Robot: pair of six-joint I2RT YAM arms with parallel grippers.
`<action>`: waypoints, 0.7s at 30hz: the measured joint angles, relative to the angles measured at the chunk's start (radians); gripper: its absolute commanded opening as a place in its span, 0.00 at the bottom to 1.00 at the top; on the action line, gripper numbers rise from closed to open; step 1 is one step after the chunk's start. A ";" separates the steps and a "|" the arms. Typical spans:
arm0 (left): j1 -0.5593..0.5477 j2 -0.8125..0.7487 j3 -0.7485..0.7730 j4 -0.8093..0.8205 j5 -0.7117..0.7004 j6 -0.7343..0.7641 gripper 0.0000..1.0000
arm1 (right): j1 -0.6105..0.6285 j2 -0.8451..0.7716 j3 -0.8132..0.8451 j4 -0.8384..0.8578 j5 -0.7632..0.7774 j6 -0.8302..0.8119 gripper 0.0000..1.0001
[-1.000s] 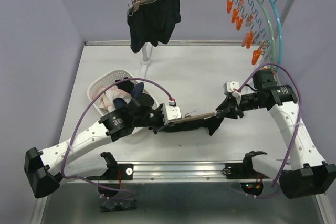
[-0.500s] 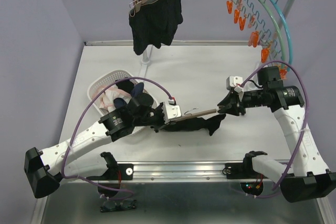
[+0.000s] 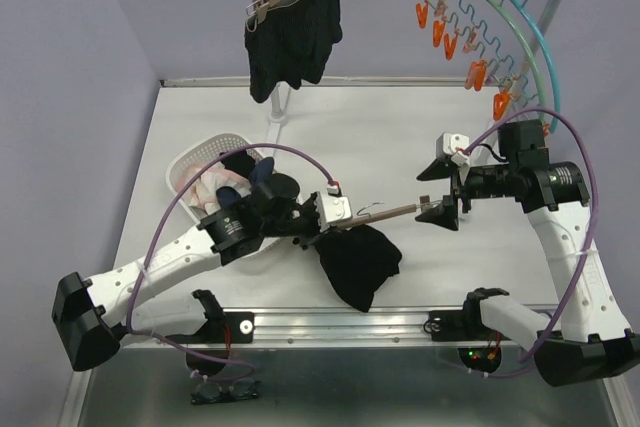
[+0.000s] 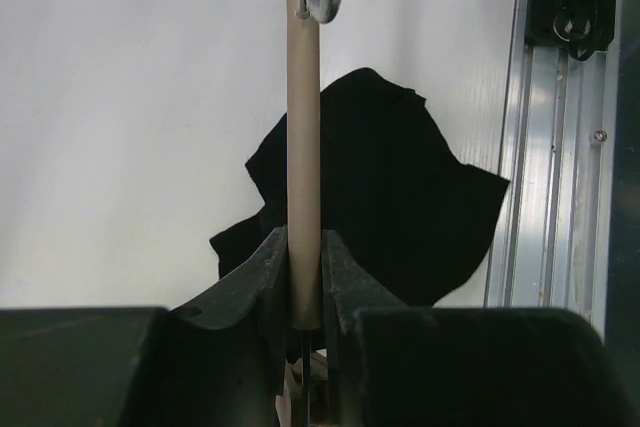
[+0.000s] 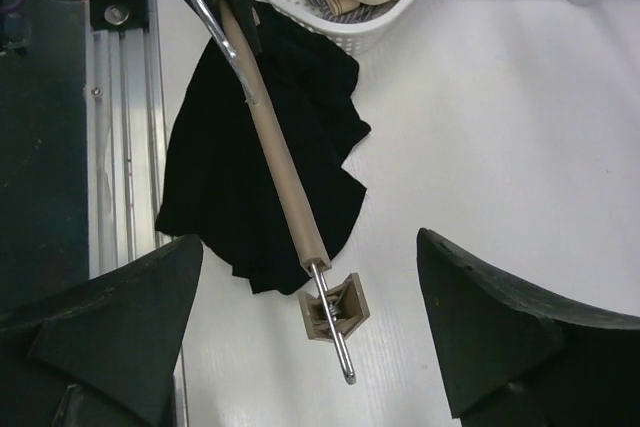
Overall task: Remove the underwear clipped to the hanger
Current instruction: Remove the underwear from the hanger.
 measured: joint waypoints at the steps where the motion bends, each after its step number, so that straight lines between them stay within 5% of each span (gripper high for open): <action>1: 0.000 0.018 0.002 0.001 0.001 -0.001 0.00 | 0.000 -0.002 0.000 0.006 0.002 0.010 0.97; 16: -0.044 0.185 0.108 -0.005 0.005 -0.007 0.00 | 0.054 0.057 -0.060 -0.040 0.047 -0.069 0.87; 21: -0.056 0.213 0.131 -0.006 0.005 -0.007 0.00 | 0.168 0.060 -0.087 -0.037 0.142 -0.066 0.73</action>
